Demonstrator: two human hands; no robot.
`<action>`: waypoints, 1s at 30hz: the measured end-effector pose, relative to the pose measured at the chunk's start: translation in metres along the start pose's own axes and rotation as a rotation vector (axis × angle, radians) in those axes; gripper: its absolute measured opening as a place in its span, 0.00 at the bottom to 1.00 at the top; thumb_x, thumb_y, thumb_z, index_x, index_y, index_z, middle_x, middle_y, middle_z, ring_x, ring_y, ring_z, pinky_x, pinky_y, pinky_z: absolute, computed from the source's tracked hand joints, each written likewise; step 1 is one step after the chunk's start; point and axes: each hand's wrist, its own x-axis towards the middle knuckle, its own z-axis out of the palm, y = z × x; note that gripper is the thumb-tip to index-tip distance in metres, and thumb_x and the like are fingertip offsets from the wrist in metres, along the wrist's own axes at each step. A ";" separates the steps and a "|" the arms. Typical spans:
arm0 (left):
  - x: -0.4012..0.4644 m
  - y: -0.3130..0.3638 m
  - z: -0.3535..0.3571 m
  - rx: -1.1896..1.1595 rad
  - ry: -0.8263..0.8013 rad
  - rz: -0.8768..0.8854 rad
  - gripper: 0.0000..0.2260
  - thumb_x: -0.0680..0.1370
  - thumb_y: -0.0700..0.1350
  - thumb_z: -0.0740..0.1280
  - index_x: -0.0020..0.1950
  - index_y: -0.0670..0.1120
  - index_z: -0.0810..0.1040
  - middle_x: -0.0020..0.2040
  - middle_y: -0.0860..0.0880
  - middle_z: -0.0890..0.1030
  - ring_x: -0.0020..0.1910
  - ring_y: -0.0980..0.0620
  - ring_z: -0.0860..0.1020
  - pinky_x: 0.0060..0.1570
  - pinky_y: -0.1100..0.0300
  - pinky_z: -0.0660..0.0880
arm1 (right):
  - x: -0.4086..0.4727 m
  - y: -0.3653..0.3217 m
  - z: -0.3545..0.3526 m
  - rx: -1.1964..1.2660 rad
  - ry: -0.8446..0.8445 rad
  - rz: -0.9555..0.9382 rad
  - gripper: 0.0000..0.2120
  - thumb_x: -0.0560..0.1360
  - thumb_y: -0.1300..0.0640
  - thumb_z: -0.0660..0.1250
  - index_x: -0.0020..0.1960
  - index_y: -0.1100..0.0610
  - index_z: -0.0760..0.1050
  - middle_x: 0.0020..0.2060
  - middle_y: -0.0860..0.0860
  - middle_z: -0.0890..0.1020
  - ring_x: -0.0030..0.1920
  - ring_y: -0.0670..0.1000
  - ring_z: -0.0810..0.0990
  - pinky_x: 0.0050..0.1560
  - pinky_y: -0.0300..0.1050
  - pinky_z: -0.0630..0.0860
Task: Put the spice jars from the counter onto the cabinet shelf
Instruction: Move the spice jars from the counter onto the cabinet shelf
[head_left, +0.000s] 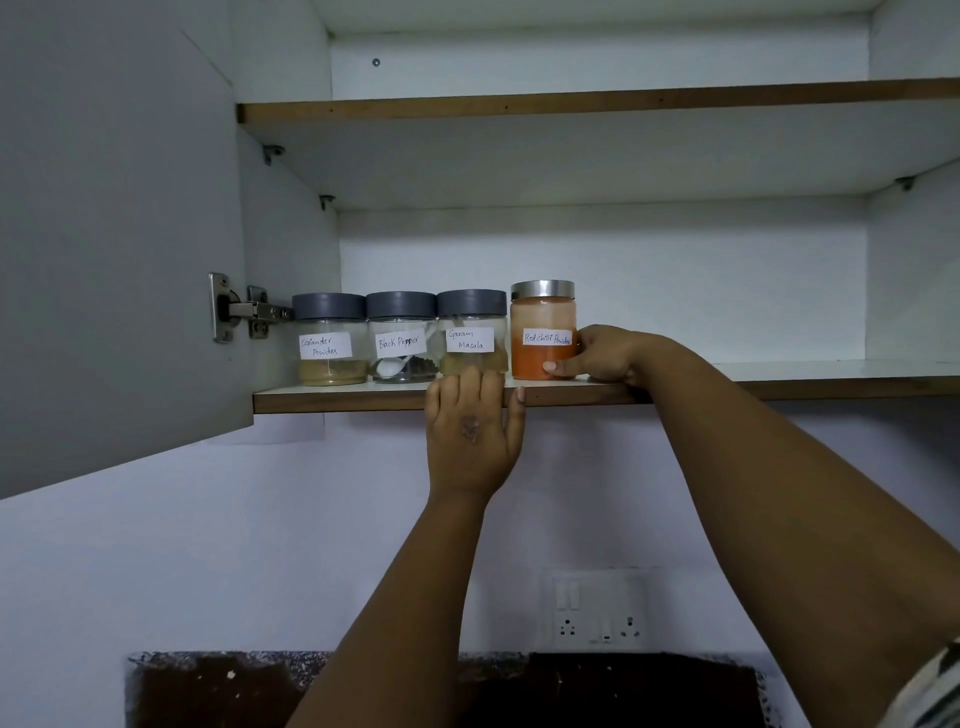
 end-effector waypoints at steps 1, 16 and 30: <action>0.000 0.000 0.000 0.002 -0.002 -0.002 0.14 0.81 0.52 0.55 0.46 0.46 0.75 0.43 0.47 0.75 0.44 0.49 0.72 0.52 0.55 0.68 | 0.000 -0.001 0.001 -0.010 0.000 0.001 0.28 0.74 0.51 0.72 0.70 0.58 0.70 0.66 0.54 0.76 0.60 0.52 0.74 0.63 0.45 0.67; 0.000 0.000 -0.002 0.004 -0.009 0.001 0.14 0.81 0.52 0.56 0.47 0.45 0.75 0.43 0.47 0.75 0.44 0.49 0.72 0.52 0.55 0.69 | -0.001 -0.004 0.004 -0.077 -0.014 0.013 0.29 0.75 0.46 0.69 0.72 0.57 0.68 0.67 0.54 0.75 0.62 0.54 0.74 0.64 0.47 0.67; 0.001 -0.001 -0.005 0.022 -0.051 0.020 0.15 0.81 0.53 0.54 0.49 0.45 0.76 0.44 0.47 0.75 0.44 0.49 0.73 0.52 0.55 0.69 | -0.006 -0.005 0.003 -0.141 0.027 0.048 0.37 0.72 0.42 0.71 0.73 0.59 0.63 0.65 0.55 0.73 0.52 0.50 0.70 0.53 0.45 0.67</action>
